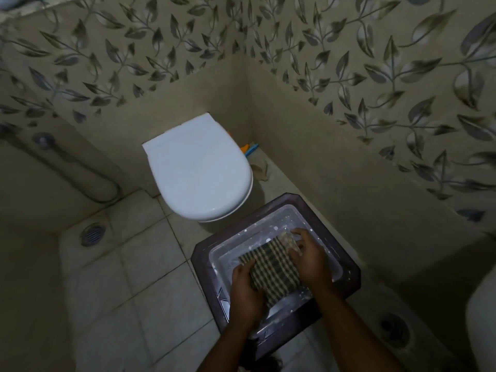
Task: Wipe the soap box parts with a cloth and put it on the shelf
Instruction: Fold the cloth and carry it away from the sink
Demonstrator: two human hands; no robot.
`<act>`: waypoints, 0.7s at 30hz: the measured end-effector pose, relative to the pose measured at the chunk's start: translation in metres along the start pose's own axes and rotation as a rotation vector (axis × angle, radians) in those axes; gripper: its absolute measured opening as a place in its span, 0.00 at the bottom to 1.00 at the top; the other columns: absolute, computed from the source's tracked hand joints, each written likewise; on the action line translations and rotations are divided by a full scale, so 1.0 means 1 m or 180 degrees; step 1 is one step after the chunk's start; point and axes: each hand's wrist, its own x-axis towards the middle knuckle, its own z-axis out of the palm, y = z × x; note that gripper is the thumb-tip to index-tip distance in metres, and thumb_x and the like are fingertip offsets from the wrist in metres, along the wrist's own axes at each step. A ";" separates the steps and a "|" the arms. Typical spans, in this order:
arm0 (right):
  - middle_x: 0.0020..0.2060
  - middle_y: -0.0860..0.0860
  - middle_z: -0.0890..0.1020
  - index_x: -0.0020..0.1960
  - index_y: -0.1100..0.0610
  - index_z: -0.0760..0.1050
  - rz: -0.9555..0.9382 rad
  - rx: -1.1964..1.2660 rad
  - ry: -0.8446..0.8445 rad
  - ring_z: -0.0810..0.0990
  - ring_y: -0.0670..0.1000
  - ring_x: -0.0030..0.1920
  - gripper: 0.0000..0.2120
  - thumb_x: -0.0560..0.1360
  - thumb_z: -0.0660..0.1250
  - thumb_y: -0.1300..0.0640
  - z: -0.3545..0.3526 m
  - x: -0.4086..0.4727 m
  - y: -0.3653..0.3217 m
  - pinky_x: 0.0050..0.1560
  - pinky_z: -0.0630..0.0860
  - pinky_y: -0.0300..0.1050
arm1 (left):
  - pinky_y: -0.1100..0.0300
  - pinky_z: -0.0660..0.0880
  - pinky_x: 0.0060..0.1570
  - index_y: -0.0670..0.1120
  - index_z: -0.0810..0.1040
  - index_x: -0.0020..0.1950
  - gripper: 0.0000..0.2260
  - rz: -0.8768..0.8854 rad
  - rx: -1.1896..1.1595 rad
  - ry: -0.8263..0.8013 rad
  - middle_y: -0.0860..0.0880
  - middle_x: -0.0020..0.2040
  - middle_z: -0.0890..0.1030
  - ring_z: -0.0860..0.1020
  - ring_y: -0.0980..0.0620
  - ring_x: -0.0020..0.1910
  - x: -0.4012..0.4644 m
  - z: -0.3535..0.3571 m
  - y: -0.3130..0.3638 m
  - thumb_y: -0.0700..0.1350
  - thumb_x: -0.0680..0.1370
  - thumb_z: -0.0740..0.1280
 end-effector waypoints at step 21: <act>0.78 0.56 0.50 0.79 0.58 0.51 -0.0978 -0.2569 -0.0578 0.55 0.58 0.78 0.36 0.79 0.39 0.38 0.032 -0.004 0.039 0.75 0.50 0.59 | 0.43 0.37 0.77 0.36 0.72 0.72 0.30 0.0805 0.2883 -0.0027 0.37 0.73 0.71 0.67 0.37 0.74 0.019 0.025 -0.044 0.56 0.78 0.58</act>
